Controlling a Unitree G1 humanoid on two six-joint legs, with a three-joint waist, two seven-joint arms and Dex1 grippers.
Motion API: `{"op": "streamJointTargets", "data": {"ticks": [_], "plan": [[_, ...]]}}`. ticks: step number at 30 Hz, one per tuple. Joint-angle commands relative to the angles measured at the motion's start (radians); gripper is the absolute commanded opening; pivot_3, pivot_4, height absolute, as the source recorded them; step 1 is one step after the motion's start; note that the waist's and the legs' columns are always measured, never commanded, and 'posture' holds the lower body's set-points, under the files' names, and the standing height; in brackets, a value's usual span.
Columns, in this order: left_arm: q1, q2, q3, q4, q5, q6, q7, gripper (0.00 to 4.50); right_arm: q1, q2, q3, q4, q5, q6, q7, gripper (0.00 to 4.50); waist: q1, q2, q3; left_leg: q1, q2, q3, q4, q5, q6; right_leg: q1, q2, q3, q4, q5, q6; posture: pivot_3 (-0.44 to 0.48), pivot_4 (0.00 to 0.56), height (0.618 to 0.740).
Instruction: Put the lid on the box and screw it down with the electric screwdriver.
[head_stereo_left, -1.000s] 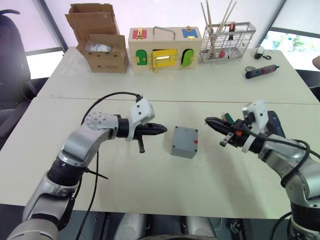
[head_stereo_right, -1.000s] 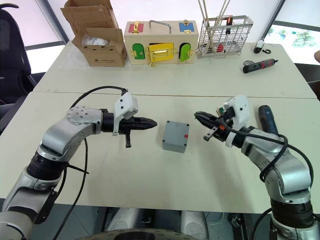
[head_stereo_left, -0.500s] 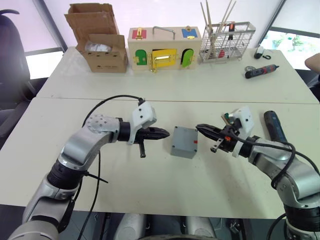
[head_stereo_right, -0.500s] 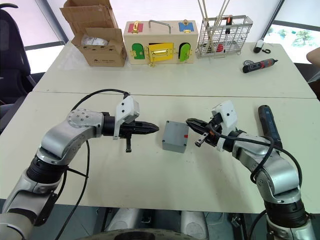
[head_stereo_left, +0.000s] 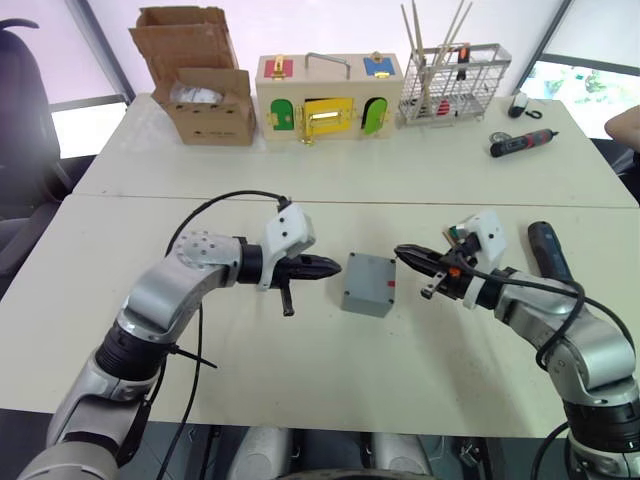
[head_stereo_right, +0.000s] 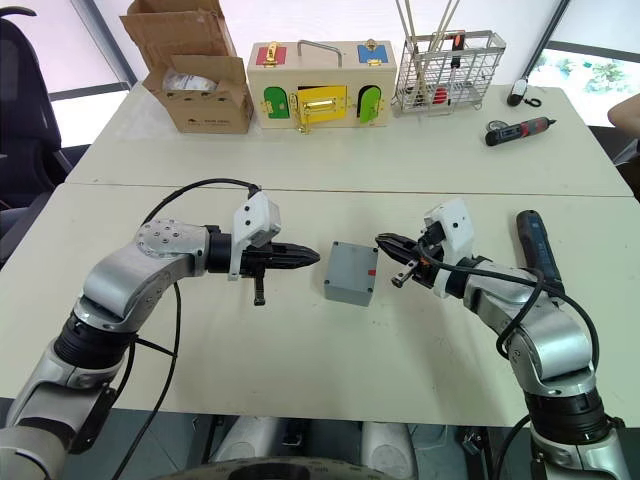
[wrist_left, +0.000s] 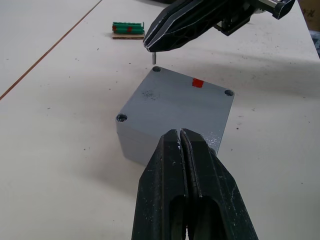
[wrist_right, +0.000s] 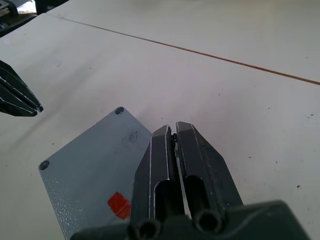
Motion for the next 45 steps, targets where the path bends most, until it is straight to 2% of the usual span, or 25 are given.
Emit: {"op": "streamJointTargets", "data": {"ticks": [1, 20, 23, 27, 30, 31, 37, 40, 43, 45], "plan": [[-0.004, -0.002, -0.002, -0.029, -0.001, -0.011, 0.003, 0.0, -0.009, 0.007, 0.002, -0.019, 0.0, -0.011, 0.003, 0.08, 0.0, 0.0, 0.0, 0.0, 0.0, 0.0, 0.0, 0.0, 0.0, 0.0, 0.0, 0.0, 0.0, 0.0, 0.0, 0.0, 0.15, 0.694], [-0.008, -0.011, -0.009, -0.015, 0.011, -0.029, 0.005, 0.0, 0.003, -0.014, 0.043, -0.005, -0.048, -0.013, 0.026, 0.08, 0.0, 0.0, 0.0, 0.0, 0.0, 0.0, 0.0, 0.0, 0.0, 0.0, 0.0, 0.0, 0.0, 0.0, 0.0, 0.0, 0.15, 0.694], [-0.011, -0.013, -0.011, -0.013, 0.011, -0.033, 0.007, 0.0, -0.005, -0.016, 0.039, -0.003, -0.053, -0.015, 0.03, 0.96, 0.0, 0.0, 0.0, 0.0, 0.0, 0.0, 0.0, 0.0, 0.0, 0.0, 0.0, 0.0, 0.0, 0.0, 0.0, 0.0, 0.15, 0.694], [-0.015, -0.019, -0.013, -0.006, 0.011, -0.041, 0.005, 0.0, -0.016, -0.027, 0.011, -0.02, -0.039, -0.007, 0.039, 3.04, 0.0, 0.0, 0.0, 0.0, 0.0, 0.0, 0.0, 0.0, 0.0, 0.0, 0.0, 0.0, 0.0, 0.0, 0.0, 0.0, 0.15, 0.694], [-0.025, -0.026, -0.013, 0.013, 0.013, -0.054, -0.003, 0.0, -0.022, -0.049, -0.026, -0.035, -0.028, 0.004, 0.044, 4.31, 0.001, 0.0, 0.0, 0.0, 0.0, 0.0, 0.0, 0.0, 0.0, 0.0, 0.0, 0.0, 0.0, 0.0, 0.0, 0.0, 0.15, 0.694], [-0.031, -0.032, -0.013, 0.023, 0.013, -0.059, -0.004, 0.0, -0.026, -0.062, -0.051, -0.039, -0.02, 0.012, 0.047, 4.47, 0.002, 0.0, 0.0, 0.0, 0.0, 0.0, 0.0, 0.0, 0.0, 0.0, 0.0, 0.0, 0.0, 0.0, 0.0, 0.0, 0.15, 0.694], [-0.063, -0.091, -0.007, 0.07, -0.002, -0.092, -0.007, 0.0, -0.088, -0.148, -0.281, -0.027, 0.136, 0.164, 0.043, 4.47, 0.002, 0.0, 0.0, 0.0, 0.0, 0.0, 0.0, -0.001, 0.001, 0.0, 0.0, 0.0, 0.0, 0.0, 0.0, 0.0, 0.15, 0.694], [-0.09, -0.132, -0.023, 0.083, -0.014, -0.1, -0.025, 0.0, -0.147, -0.256, -0.396, 0.067, 0.169, 0.271, 0.041, 4.47, 0.002, 0.0, 0.0, 0.0, 0.0, 0.0, 0.0, -0.001, 0.001, 0.0, 0.0, 0.0, -0.001, 0.0, 0.0, 0.0, 0.15, 0.694], [-0.108, -0.159, -0.058, 0.097, 0.001, -0.131, -0.054, 0.0, -0.161, -0.405, -0.404, 0.186, 0.127, 0.321, 0.076, 4.47, 0.003, 0.0, 0.0, -0.001, 0.0, 0.0, 0.0, -0.003, 0.005, 0.0, -0.001, 0.0, -0.002, 0.0, 0.0, 0.0, 0.15, 0.694], [-0.121, -0.182, -0.1, 0.111, 0.028, -0.176, -0.077, 0.0, -0.193, -0.513, -0.366, 0.297, 0.105, 0.386, 0.094, 4.47, 0.001, 0.0, 0.0, -0.001, 0.0, 0.001, 0.0, -0.003, 0.005, 0.001, -0.001, 0.0, -0.002, 0.0, 0.0, 0.0, 0.15, 0.694]]}}
